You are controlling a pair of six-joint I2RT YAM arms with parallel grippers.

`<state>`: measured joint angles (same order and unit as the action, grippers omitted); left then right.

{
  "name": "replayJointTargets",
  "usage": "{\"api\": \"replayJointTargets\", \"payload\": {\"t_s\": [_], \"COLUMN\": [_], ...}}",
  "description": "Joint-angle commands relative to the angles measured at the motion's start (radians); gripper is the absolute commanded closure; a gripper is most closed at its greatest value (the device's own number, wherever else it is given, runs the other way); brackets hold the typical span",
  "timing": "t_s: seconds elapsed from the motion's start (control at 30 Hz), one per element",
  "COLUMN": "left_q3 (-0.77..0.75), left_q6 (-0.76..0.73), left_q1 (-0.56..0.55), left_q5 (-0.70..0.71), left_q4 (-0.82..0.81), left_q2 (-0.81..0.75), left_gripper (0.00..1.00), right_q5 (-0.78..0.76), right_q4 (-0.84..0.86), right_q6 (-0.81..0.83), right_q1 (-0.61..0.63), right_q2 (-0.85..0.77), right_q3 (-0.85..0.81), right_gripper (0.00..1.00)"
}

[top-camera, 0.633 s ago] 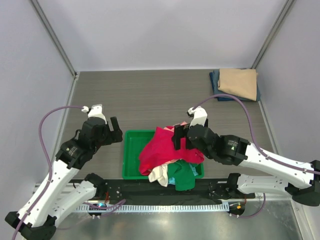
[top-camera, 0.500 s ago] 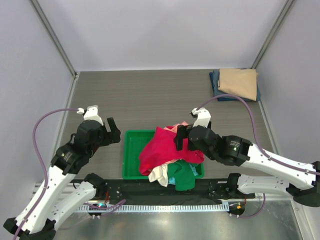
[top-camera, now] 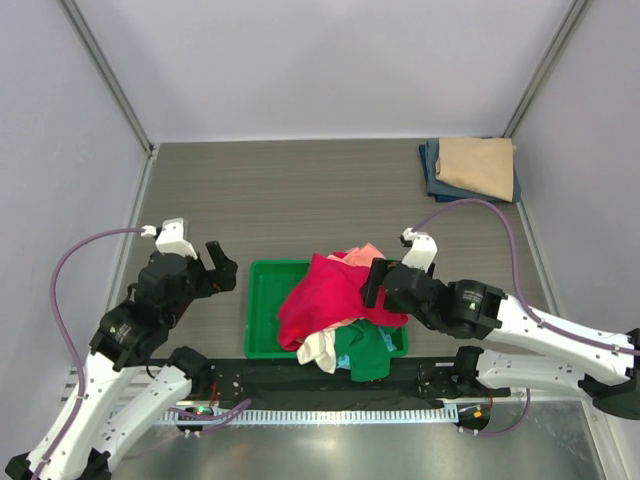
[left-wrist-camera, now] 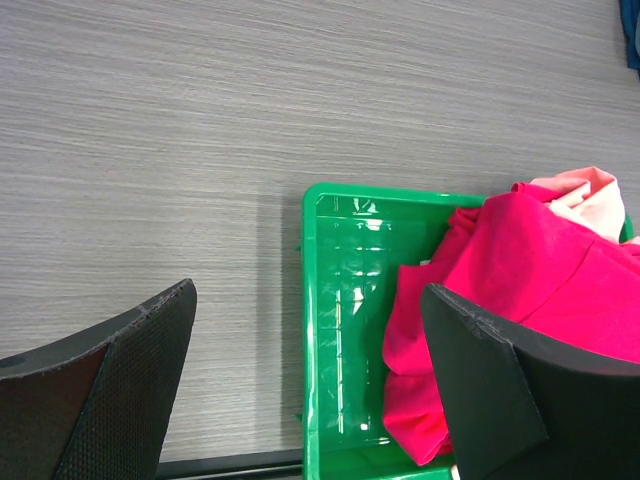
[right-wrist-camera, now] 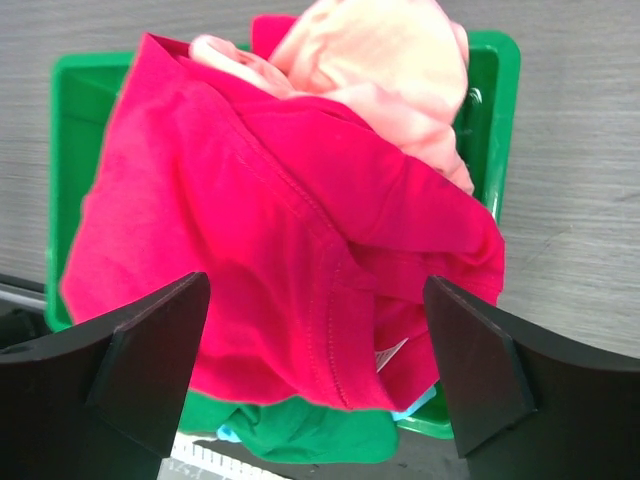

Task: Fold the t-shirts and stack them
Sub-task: Grab the tshirt from the pile

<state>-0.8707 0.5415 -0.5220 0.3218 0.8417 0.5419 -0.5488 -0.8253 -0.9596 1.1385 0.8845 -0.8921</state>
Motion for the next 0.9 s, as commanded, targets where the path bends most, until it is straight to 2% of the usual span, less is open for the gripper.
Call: {"api": "replayJointTargets", "payload": {"t_s": [0.0,0.17,0.2,0.23,0.27,0.33,0.37,0.4,0.5,0.6,0.63,0.67,0.7,0.73,0.77,0.8,0.87], "left_q3": [0.001,0.006,0.006,0.006,0.006,0.004,0.004,0.004,0.006,0.006,0.004,0.003,0.004,0.002,0.002,0.002,0.002], "left_q6": [-0.011,-0.012,-0.011,-0.011,-0.011,-0.011,-0.011,-0.011,-0.009,-0.009,-0.009,-0.008,-0.008,-0.008,-0.006,-0.005,-0.005], "left_q1": [0.004,0.004,0.004,0.004,0.004,0.004,0.004,0.004,0.004,0.004,0.004,0.004,0.004,0.004,0.004,0.004,0.004], "left_q5": [-0.006,-0.003,-0.003,-0.003,-0.003,-0.003,-0.003,-0.003,-0.001,0.002,0.003,0.003,0.003,0.010,0.013,0.016,0.022], "left_q4": [-0.039,-0.043,-0.043,-0.044,-0.044,-0.043,-0.043,-0.043,-0.043,-0.041,-0.041,-0.041,-0.041,-0.039,-0.035,-0.035,-0.035], "left_q2": [-0.005,-0.013,-0.013,-0.011,-0.010,-0.003,-0.005,-0.002,0.000,0.004,0.006,0.007,0.007,0.007,0.004,0.006,0.001], "left_gripper": [0.07,0.07,0.07,0.07,0.07,0.07,0.07,0.07,0.07,0.07,0.07,0.07,0.07,0.07,0.07,0.07,0.07], "right_q5": [-0.014,0.009,0.019,0.024,0.029,0.047,0.053,0.059,0.070,0.059,0.084,0.102,0.128,0.144,0.160,0.156,0.165], "right_q4": [0.006,0.055,0.063,0.080,0.083,0.106,0.112,0.120,0.172,0.170,0.152,0.135,0.115,0.063,0.031,-0.010,-0.107], "right_q6": [-0.054,-0.042,-0.036,-0.030,-0.028,0.002,0.012,0.019,0.085,0.232,0.277,0.373,0.421,0.465,0.572,0.619,0.692], "right_q1": [0.000,-0.002,-0.002,-0.002,-0.002,-0.002,-0.002,-0.002,-0.002,-0.032,-0.054,-0.107,-0.146,-0.175,-0.228,-0.252,-0.345], "right_q2": [0.022,0.047,0.047,0.044,0.044,0.045,0.048,0.054,0.089,0.227,0.281,0.331,0.455,0.518,0.583,0.754,0.920], "right_q3": [0.012,0.039,0.041,0.041,0.039,0.027,0.021,0.012,-0.059,-0.284,-0.455,-0.558,-0.674,-0.949,-1.110,-1.486,-1.873], "right_gripper": [0.12,0.29,0.42,0.50,0.62,0.76,0.94,0.99,0.99,0.99,0.99,0.99,0.99,0.99,0.99,0.99,0.99]}}
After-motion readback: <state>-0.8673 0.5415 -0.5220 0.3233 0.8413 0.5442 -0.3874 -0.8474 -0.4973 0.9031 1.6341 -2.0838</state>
